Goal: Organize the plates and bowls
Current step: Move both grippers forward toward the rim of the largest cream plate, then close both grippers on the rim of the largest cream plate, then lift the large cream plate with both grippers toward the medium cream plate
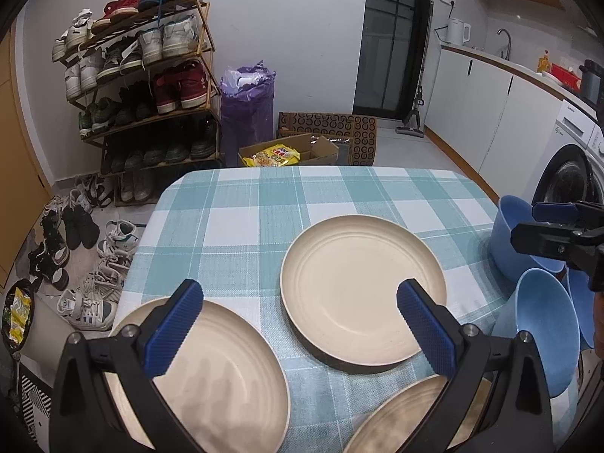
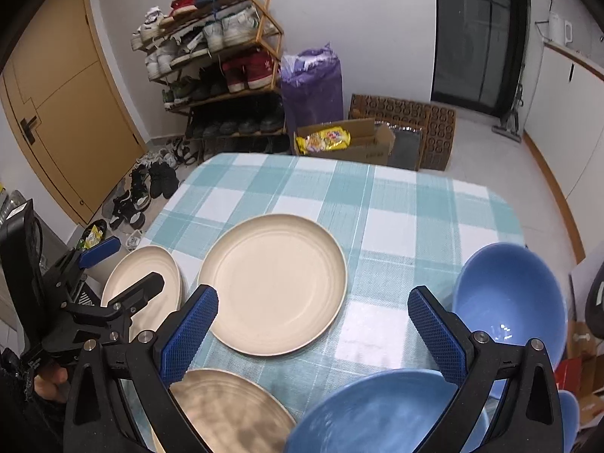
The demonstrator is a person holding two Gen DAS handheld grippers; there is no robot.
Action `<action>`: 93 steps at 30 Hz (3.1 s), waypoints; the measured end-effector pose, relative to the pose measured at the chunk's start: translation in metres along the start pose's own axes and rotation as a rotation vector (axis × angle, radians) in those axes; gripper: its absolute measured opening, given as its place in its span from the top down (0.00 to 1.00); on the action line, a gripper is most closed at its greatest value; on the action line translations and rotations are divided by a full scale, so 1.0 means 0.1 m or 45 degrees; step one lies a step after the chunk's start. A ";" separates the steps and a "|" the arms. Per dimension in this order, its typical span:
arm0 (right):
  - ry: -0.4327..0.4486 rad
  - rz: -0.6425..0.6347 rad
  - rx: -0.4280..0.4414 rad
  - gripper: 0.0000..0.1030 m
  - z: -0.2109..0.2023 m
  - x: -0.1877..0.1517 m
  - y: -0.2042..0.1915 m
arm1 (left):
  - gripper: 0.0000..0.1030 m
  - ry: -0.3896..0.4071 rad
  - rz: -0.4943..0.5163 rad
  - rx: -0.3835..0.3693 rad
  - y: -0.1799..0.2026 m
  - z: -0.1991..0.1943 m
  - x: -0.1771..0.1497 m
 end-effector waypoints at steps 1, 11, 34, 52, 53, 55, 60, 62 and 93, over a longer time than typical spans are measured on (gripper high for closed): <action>-0.008 0.000 -0.005 0.00 0.04 0.00 0.00 | 0.00 -0.009 -0.001 -0.002 0.00 0.03 -0.01; -0.151 0.065 -0.004 0.00 0.54 0.06 0.05 | 0.00 -0.067 -0.012 -0.008 -0.02 0.32 -0.01; -0.390 0.157 -0.070 0.05 1.36 0.06 0.26 | 0.02 -0.236 -0.017 -0.048 0.06 0.85 -0.14; -0.493 0.136 -0.028 0.47 1.57 -0.05 0.23 | 0.39 -0.339 -0.024 -0.088 0.10 1.06 -0.22; -0.493 0.134 -0.033 0.49 1.57 -0.06 0.22 | 0.42 -0.344 -0.026 -0.092 0.10 1.06 -0.23; -0.497 0.126 -0.039 0.52 1.59 -0.08 0.22 | 0.44 -0.352 -0.028 -0.096 0.11 1.08 -0.25; -0.488 0.104 -0.065 0.57 1.56 -0.08 0.22 | 0.55 -0.353 -0.022 -0.077 0.08 1.08 -0.26; -0.490 0.099 -0.071 0.58 1.56 -0.08 0.22 | 0.58 -0.355 -0.025 -0.071 0.07 1.08 -0.26; -0.441 0.051 -0.130 0.85 1.47 -0.12 0.29 | 0.75 -0.313 -0.029 -0.024 0.02 0.94 -0.24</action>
Point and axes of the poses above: each gripper's, at about its wrist camera, not at the fingertips, and z roughly the way its jaws point, y to its right, x to its top, the point moved 3 cm from there along z, roughly the way its jaws point, and after that the axes turned 9 degrees about z, right-handed, at the moved point
